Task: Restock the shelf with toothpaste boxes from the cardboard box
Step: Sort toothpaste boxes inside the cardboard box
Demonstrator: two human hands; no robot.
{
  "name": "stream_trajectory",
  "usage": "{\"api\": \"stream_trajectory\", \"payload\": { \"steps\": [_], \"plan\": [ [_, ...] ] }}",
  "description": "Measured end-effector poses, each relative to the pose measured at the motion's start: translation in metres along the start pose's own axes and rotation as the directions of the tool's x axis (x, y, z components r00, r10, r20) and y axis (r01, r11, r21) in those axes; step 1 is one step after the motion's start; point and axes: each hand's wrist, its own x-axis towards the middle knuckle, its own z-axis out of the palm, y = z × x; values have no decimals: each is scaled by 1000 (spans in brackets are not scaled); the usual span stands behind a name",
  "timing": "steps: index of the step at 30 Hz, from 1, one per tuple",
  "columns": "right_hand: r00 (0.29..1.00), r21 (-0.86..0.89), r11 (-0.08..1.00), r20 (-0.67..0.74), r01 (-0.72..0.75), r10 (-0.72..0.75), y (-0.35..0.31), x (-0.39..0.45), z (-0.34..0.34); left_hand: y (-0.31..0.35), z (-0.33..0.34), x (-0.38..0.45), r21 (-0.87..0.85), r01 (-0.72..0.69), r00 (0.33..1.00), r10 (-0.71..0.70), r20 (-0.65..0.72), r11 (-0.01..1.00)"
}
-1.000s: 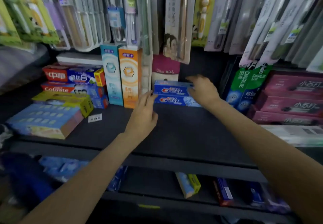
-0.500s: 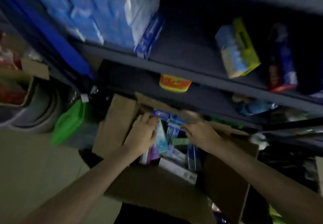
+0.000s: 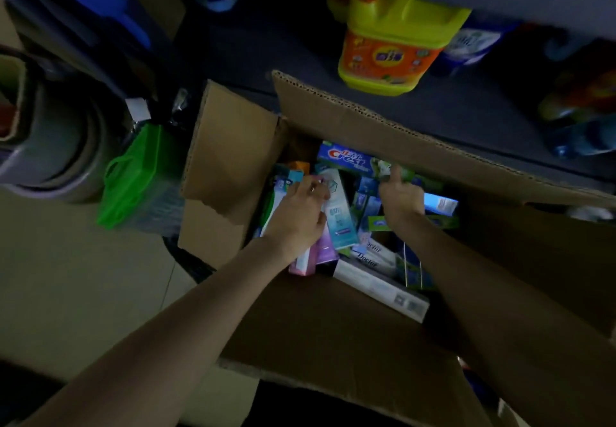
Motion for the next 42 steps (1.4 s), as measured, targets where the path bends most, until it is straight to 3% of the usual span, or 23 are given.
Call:
{"api": "stream_trajectory", "payload": {
  "steps": [3, 6, 8, 10, 12, 17, 23, 26, 31, 34, 36, 38, 42],
  "plan": [
    [984, 90, 987, 112, 130, -140, 2, -7, -12, 2, -7, 2, -50, -14, 1000, 14, 6, 999],
    [887, 418, 855, 200, 306, -416, 7, -32, -43, 12, -32, 2, -124, -34, 987, 53, 153, 992],
    [837, 620, 738, 230, 268, -497, 13, -56, -88, 23, -66, -2, -255, 30, 960, 44, 278, 966],
    [781, 704, 671, 276, 233, -560, 25, -83, -141, 35, -108, -9, -436, 57, 942, 97, 323, 898],
    [781, 761, 617, 257, 199, -569, 40, -113, -193, 52, -156, -20, -550, 54, 929, 160, 334, 833],
    [898, 869, 448, 12, 209, -440, 73, -181, -305, 101, -270, -41, -628, 14, 910, 250, 330, 778],
    [930, 790, 531, -132, 308, -344, 119, -232, -369, 167, -372, -59, -751, -150, 947, 311, 78, 644],
    [935, 797, 493, -260, 348, -240, 149, -252, -389, 205, -407, -63, -758, -268, 942, 326, -78, 594],
    [835, 779, 453, -536, 433, 123, 191, -282, -437, 284, -439, -59, -668, -461, 875, 423, -234, 584],
    [687, 670, 656, -658, 347, 309, 206, -297, -463, 335, -445, -49, -596, -568, 822, 419, -385, 567],
    [599, 635, 738, -689, 228, 408, 214, -300, -471, 365, -447, -41, -560, -619, 783, 381, -492, 551],
    [572, 607, 788, -683, 99, 454, 224, -296, -474, 391, -446, -31, -534, -651, 754, 383, -533, 540],
    [506, 712, 695, -640, 105, 578, 263, -277, -483, 428, -439, -1, -550, -661, 749, 406, -524, 510]
  ]
}}
